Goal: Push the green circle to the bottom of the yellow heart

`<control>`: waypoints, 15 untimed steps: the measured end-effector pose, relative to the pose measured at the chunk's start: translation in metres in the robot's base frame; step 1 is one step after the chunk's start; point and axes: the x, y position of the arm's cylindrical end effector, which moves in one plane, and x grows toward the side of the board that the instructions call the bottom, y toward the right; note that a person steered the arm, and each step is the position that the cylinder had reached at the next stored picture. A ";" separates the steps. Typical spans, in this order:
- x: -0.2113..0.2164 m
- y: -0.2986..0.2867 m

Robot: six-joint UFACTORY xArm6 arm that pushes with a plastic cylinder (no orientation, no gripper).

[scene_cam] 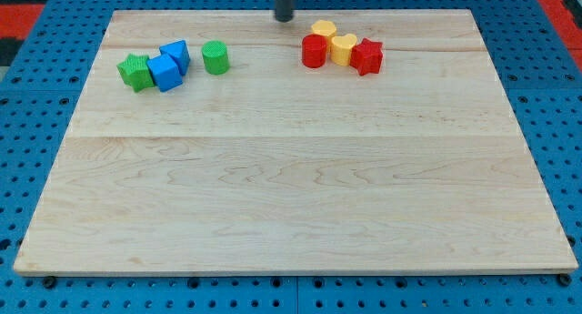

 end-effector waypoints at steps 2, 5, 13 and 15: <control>0.109 -0.023; 0.130 -0.116; 0.075 0.016; 0.092 0.027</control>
